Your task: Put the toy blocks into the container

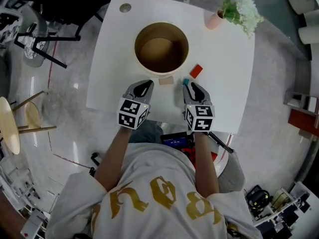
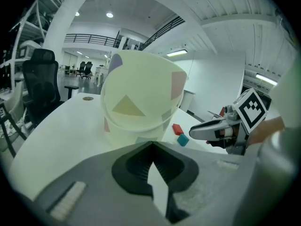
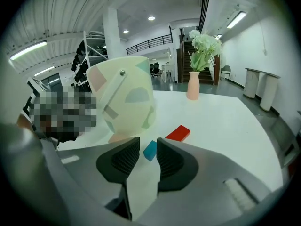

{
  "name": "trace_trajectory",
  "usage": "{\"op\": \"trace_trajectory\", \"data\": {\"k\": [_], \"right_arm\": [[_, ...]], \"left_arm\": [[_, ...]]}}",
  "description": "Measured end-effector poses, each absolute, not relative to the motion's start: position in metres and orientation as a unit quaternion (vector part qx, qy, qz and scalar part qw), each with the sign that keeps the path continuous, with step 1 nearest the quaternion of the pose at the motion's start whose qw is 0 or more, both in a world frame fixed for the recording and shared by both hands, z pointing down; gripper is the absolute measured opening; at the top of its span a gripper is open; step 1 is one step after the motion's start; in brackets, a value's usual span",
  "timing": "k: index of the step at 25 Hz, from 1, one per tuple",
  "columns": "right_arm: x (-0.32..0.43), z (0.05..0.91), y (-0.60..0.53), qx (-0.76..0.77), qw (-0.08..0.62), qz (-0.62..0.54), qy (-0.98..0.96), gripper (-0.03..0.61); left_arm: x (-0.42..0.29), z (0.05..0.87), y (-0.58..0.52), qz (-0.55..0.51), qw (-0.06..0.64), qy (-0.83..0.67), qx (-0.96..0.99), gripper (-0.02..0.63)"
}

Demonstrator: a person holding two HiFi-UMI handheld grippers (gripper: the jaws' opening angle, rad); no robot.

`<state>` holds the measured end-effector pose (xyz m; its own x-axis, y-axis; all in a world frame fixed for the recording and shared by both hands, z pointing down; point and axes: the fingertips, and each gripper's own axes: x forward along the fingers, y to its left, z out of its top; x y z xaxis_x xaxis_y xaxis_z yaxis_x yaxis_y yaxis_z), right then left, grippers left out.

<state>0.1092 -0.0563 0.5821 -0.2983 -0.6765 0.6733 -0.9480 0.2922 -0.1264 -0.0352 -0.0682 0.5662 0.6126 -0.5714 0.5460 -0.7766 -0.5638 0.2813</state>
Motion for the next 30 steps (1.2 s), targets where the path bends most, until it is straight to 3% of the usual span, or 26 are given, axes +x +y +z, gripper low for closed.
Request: {"op": "trace_trajectory", "data": {"k": [18,30], "right_arm": [[0.105,0.616,-0.064,0.539,0.282,0.296,-0.737,0.153],[0.11,0.616,-0.065,0.552,0.276,0.307,-0.725,0.101]], "left_arm": [[-0.04,0.586,-0.078,0.214,0.275,-0.384,0.855,0.0],[-0.041,0.583,-0.081,0.215,0.269,-0.386,0.856,0.002]]}}
